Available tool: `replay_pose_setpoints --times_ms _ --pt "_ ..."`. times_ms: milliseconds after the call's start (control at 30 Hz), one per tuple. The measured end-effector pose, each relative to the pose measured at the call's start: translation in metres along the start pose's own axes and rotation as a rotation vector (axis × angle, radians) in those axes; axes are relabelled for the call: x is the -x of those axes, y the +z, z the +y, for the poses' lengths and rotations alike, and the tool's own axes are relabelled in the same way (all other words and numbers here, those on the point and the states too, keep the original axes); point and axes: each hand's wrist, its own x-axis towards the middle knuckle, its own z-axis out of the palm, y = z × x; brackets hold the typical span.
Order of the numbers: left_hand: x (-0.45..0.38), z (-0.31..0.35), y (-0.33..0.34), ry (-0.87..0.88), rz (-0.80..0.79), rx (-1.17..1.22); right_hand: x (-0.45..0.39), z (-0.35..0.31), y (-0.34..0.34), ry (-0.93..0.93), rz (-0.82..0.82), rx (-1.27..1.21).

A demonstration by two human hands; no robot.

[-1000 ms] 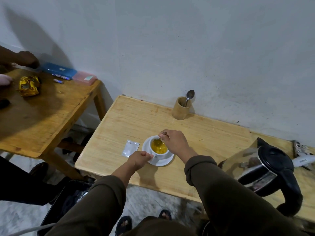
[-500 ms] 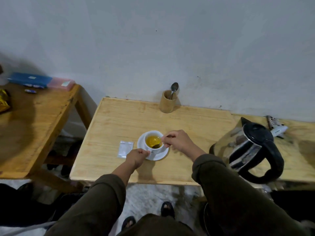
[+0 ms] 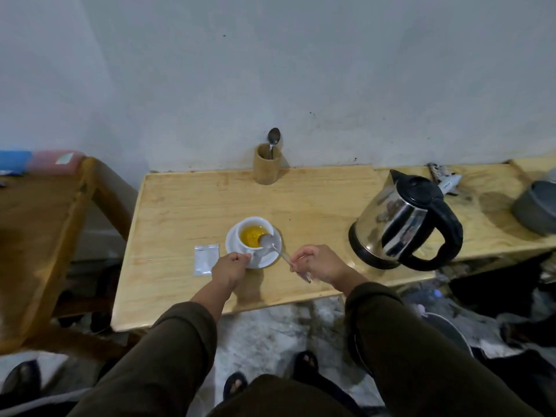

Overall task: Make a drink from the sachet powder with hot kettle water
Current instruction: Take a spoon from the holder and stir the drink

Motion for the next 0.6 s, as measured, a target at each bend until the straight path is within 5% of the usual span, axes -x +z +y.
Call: replay_pose_setpoints --times_ms 600 --pt "0.015 -0.002 0.025 -0.083 0.243 0.222 -0.061 0.047 0.001 0.303 0.400 -0.207"
